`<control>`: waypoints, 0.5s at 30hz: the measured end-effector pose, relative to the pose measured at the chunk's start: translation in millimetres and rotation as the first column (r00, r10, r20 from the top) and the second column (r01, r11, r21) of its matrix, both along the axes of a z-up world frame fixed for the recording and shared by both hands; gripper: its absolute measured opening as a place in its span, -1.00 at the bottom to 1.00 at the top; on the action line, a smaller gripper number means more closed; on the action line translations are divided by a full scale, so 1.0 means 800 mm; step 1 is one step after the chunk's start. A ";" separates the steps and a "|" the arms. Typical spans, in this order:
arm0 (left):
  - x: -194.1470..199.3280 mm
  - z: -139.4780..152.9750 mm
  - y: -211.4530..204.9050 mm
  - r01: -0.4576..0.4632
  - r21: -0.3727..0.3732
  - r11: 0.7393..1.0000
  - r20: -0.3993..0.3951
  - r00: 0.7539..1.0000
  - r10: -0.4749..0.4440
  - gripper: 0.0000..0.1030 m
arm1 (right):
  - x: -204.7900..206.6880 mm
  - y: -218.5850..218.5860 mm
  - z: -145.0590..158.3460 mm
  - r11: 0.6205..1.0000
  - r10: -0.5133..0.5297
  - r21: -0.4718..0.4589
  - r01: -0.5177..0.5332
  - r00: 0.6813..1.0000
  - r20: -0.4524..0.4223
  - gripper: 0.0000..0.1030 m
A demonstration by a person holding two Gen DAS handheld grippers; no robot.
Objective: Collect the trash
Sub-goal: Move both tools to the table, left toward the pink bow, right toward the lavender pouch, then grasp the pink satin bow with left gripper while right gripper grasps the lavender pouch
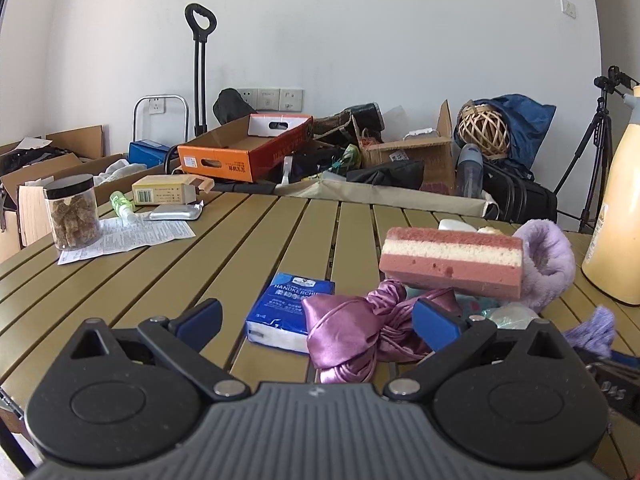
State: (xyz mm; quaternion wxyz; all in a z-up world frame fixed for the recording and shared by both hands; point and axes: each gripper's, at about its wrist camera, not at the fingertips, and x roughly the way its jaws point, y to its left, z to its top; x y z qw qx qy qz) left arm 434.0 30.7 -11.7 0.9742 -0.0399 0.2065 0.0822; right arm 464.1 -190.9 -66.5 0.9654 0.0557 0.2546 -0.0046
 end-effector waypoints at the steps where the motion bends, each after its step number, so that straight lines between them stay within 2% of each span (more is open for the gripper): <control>1: 0.003 -0.002 0.001 -0.003 -0.003 1.000 -0.005 1.000 0.003 1.00 | -0.003 -0.002 0.003 1.000 -0.002 0.003 0.002 1.000 0.010 -0.33; 8: 0.022 -0.011 0.004 -0.017 -0.037 0.999 -0.028 0.999 0.016 1.00 | -0.026 -0.031 0.018 0.999 -0.034 0.046 0.030 0.994 0.099 -0.35; 15: 0.038 -0.018 0.003 -0.026 -0.078 0.997 -0.051 0.998 0.022 1.00 | -0.033 -0.054 0.020 0.995 -0.089 0.052 0.083 0.989 0.119 -0.35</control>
